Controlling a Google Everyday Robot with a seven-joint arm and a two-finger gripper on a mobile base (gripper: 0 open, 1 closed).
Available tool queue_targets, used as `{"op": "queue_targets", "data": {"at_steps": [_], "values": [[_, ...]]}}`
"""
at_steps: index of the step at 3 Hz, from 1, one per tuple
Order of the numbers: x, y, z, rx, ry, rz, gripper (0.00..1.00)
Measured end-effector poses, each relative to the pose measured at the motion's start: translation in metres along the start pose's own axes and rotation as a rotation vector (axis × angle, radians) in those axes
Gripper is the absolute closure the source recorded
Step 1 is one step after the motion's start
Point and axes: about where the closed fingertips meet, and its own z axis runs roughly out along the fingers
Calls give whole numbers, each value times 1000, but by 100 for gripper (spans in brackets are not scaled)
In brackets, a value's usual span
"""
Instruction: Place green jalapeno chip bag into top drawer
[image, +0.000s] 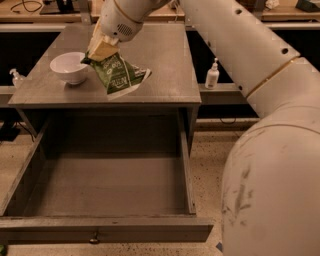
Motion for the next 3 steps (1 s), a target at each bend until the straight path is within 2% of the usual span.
{"op": "queue_targets", "data": {"at_steps": [1, 2, 3], "values": [[0, 0, 1, -1, 1, -1, 100], [-9, 18, 25, -108, -24, -71, 100], [-29, 57, 53, -255, -147, -215, 100]]}}
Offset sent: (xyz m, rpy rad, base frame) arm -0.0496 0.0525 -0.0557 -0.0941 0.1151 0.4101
